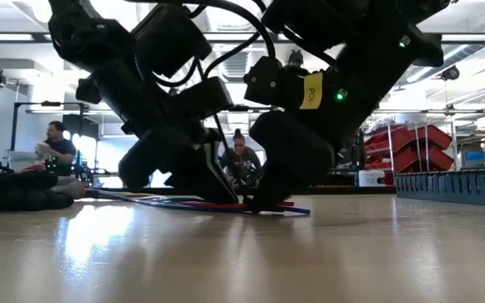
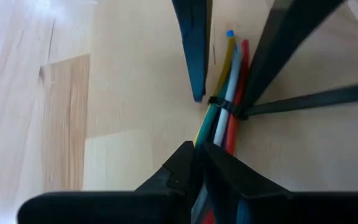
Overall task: Ziptie cables
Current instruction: Wrap the colored cable wires with the black zip tie
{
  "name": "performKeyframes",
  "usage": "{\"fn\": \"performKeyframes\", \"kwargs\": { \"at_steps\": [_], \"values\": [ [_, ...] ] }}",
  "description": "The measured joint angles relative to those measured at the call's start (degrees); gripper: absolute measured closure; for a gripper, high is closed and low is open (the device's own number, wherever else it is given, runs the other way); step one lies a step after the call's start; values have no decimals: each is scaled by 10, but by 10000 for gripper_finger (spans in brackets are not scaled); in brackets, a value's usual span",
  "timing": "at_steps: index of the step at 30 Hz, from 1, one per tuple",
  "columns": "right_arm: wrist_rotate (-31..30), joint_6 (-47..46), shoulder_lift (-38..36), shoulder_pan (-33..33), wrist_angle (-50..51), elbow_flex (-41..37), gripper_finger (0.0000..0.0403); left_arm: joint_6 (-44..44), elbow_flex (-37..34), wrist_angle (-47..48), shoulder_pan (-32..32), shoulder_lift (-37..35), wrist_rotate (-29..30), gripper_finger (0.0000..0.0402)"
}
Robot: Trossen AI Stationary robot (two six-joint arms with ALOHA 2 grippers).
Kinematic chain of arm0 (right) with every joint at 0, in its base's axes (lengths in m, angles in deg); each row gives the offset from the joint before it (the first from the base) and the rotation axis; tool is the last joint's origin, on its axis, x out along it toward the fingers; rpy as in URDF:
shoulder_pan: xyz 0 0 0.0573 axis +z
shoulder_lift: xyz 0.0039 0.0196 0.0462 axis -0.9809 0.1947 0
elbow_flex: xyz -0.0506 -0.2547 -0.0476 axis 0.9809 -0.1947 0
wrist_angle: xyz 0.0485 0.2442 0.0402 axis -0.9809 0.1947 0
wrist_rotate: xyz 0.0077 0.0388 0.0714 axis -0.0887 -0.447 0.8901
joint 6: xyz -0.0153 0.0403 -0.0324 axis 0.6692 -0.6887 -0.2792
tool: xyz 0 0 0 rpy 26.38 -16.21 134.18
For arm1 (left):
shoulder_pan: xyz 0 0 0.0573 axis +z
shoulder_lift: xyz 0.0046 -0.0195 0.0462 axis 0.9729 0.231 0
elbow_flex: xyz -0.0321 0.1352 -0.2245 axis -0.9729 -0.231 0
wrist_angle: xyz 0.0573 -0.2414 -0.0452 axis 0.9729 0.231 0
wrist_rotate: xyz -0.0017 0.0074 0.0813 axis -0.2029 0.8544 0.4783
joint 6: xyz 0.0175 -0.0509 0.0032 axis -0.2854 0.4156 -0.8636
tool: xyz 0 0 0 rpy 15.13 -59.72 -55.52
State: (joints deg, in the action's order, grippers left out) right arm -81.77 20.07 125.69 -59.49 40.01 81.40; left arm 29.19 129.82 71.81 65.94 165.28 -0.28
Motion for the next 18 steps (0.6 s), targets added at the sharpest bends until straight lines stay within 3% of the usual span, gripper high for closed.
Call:
{"fn": "performKeyframes", "kwargs": {
  "at_steps": [18],
  "values": [
    [58, -31, 6, -6, -5, -1, 328, 24, -39, -80, 0, 15, -5, 381]
  ]
}}
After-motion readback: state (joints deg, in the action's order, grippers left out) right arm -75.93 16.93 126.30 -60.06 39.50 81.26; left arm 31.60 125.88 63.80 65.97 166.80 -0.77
